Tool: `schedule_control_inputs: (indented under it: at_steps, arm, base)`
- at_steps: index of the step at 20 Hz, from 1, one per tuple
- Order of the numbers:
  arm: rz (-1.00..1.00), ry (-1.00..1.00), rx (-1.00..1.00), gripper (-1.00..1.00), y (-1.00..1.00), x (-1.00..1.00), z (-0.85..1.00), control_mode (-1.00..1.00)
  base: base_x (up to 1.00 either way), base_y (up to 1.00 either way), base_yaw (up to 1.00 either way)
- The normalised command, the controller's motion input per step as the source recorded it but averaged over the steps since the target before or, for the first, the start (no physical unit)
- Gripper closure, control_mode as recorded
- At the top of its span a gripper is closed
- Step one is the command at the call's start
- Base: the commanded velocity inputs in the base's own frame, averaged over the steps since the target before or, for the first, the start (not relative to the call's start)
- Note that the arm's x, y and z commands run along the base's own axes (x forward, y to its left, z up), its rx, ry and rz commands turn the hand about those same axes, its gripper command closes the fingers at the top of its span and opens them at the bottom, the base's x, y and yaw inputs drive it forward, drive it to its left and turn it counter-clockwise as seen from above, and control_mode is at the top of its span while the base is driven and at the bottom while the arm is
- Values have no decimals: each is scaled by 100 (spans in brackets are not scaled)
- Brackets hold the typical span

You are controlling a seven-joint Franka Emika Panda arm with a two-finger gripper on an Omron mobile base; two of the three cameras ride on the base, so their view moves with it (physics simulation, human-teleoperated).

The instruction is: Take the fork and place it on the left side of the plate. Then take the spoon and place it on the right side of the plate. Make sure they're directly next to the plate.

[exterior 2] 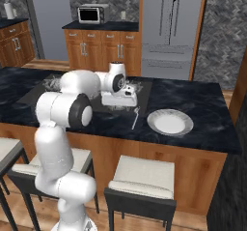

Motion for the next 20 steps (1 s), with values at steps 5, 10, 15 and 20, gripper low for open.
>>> schedule_control_inputs:
  at_steps: [5,10,15,20]
  arm:
    - [1,-10,-2,-100,54,-100,40,-100]
    - [0,-13,0,-100,39,-100,62,-100]
    - [4,-17,0,-100,40,-100,74,-100]
    - [8,-20,0,-100,40,-100,63,-100]
  base:
    - [0,0,0]
    - [0,0,0]
    - [0,0,0]
    - [0,0,0]
